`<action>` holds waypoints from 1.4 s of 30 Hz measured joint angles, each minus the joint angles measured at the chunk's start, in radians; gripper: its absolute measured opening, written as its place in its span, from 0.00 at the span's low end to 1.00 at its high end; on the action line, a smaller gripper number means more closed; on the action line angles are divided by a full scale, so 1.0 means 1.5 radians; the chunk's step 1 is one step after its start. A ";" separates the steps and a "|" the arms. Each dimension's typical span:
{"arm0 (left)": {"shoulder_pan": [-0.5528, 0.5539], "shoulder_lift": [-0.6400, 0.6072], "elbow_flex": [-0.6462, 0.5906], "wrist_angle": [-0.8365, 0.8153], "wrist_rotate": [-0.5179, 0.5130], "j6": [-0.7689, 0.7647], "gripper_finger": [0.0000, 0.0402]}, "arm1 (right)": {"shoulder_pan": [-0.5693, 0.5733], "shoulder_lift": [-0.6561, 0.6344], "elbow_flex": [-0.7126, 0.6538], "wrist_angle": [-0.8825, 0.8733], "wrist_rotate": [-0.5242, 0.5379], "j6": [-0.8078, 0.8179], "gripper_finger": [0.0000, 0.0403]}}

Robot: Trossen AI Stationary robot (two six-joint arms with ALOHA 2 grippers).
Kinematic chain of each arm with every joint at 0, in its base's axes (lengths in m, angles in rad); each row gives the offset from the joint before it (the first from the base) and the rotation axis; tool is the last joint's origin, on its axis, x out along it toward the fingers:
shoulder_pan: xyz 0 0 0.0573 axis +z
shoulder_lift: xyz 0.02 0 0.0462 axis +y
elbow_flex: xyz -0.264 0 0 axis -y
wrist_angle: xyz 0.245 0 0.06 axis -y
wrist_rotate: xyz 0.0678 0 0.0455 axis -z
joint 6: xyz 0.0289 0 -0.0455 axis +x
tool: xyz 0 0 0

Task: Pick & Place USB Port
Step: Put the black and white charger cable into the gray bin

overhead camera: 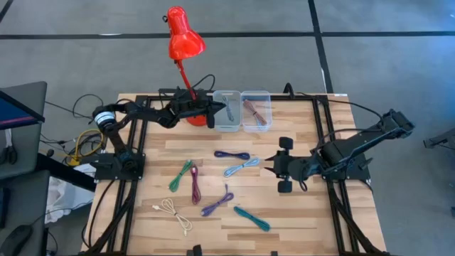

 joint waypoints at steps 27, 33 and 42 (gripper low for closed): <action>0.038 0.055 0.024 -0.057 -0.015 -0.084 0.12 | 0.056 -0.004 0.000 -0.060 0.113 0.074 0.29; 0.036 0.055 0.023 -0.055 -0.023 -0.083 0.14 | 0.056 -0.004 0.000 -0.060 0.119 0.074 0.29; 0.003 0.055 0.022 -0.031 -0.024 -0.081 0.15 | 0.056 -0.004 0.000 -0.060 0.128 0.074 0.29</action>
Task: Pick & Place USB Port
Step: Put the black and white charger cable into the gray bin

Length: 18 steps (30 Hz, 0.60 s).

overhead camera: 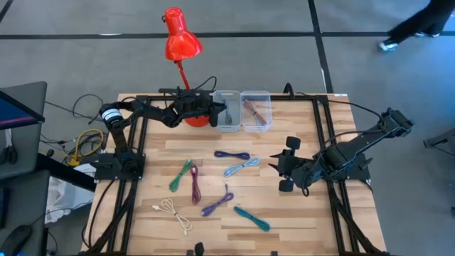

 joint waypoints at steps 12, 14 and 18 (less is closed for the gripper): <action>-0.057 0.000 0.000 -0.001 -0.107 0.085 0.22 | 0.000 0.000 0.000 -0.002 0.000 0.000 0.29; -0.060 0.000 0.000 -0.005 -0.126 0.085 0.23 | 0.000 0.000 0.000 -0.002 0.000 0.000 0.29; -0.064 0.000 0.000 -0.004 -0.152 0.088 0.26 | 0.000 0.000 0.000 -0.005 0.000 0.000 0.29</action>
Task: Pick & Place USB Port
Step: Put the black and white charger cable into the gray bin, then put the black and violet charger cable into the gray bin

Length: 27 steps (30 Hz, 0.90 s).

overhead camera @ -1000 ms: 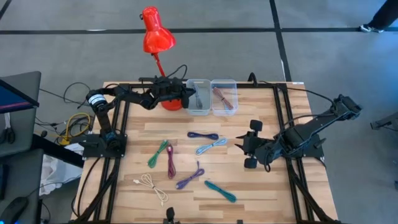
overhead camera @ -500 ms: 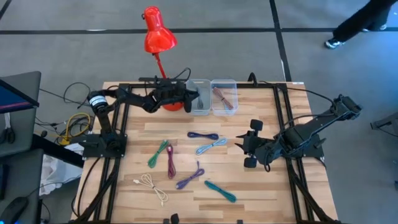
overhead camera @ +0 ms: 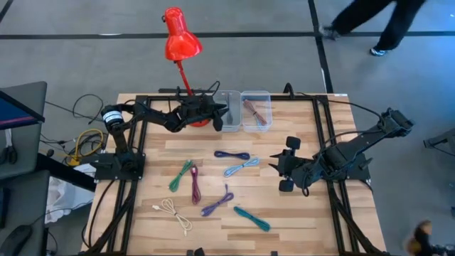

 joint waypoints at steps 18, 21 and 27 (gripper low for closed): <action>-0.081 -0.154 0.000 -0.040 0.089 0.088 0.30 | 0.029 0.000 0.000 -0.026 0.052 0.012 0.29; -0.117 -0.233 0.000 -0.142 0.087 0.143 0.25 | 0.054 -0.002 0.000 -0.033 0.079 0.017 0.29; -0.174 -0.363 -0.026 -0.271 0.086 0.154 0.19 | 0.103 -0.030 0.000 -0.096 0.129 0.086 0.29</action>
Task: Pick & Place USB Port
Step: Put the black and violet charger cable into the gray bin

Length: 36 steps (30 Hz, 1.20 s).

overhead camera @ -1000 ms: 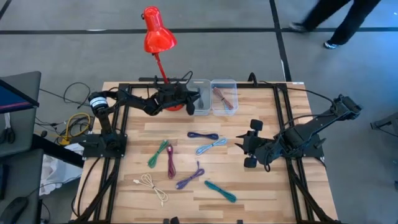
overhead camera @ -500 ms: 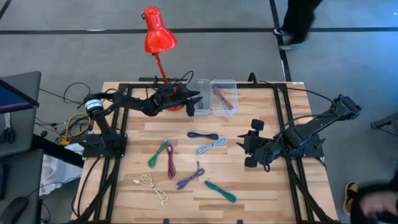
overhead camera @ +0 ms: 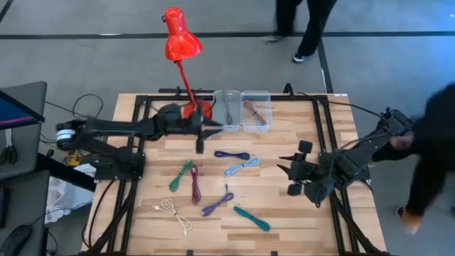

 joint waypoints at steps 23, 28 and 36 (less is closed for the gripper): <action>-0.214 -0.470 -0.360 -0.003 -0.070 -0.085 0.02 | 0.230 -0.049 -0.171 -0.189 0.125 0.555 0.29; -0.232 -0.468 -0.369 -0.004 -0.093 -0.097 0.03 | 0.227 -0.049 -0.256 -0.024 0.130 0.548 0.29; -0.233 -0.468 -0.369 -0.003 -0.110 -0.109 0.02 | 0.173 -0.049 -0.286 0.147 0.104 0.408 0.29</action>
